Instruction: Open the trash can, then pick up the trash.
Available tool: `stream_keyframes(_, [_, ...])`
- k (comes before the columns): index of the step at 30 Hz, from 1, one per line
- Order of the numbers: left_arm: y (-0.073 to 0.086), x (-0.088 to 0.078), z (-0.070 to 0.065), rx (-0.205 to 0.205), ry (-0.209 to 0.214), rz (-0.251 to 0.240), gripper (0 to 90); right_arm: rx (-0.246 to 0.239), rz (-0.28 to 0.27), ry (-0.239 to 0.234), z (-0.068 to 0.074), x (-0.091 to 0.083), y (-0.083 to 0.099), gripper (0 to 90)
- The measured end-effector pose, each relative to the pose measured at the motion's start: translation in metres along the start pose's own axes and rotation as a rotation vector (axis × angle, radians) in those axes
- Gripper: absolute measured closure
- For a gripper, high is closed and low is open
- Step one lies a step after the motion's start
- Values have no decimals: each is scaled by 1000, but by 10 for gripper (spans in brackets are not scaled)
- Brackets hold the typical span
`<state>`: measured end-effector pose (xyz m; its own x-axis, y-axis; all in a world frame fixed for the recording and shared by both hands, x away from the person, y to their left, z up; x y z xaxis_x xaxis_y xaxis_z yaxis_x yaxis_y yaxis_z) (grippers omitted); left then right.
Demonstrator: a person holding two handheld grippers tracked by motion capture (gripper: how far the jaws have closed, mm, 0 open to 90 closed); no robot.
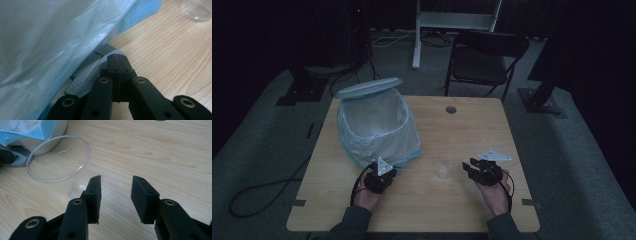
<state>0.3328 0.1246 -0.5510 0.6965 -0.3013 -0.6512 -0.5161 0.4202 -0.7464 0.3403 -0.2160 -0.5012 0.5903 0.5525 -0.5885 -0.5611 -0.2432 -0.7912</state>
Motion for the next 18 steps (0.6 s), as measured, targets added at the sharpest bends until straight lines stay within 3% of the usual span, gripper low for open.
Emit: stream_keyframes(18, [0, 0, 0, 0, -5, -2, 900, -10, -20, -42, 10, 9, -15, 590])
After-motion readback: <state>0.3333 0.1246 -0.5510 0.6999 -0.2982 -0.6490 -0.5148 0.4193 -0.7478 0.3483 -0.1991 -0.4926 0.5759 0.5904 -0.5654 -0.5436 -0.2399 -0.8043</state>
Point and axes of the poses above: each handheld gripper's, and its own axes: x roughly forward along the jaws, y roughly out of its underside, z roughly to its left, the point moved 3 cm from there along x, roughly forward along the jaws, and after that the axes turned 8 degrees about -y, right-handed, at the moved point
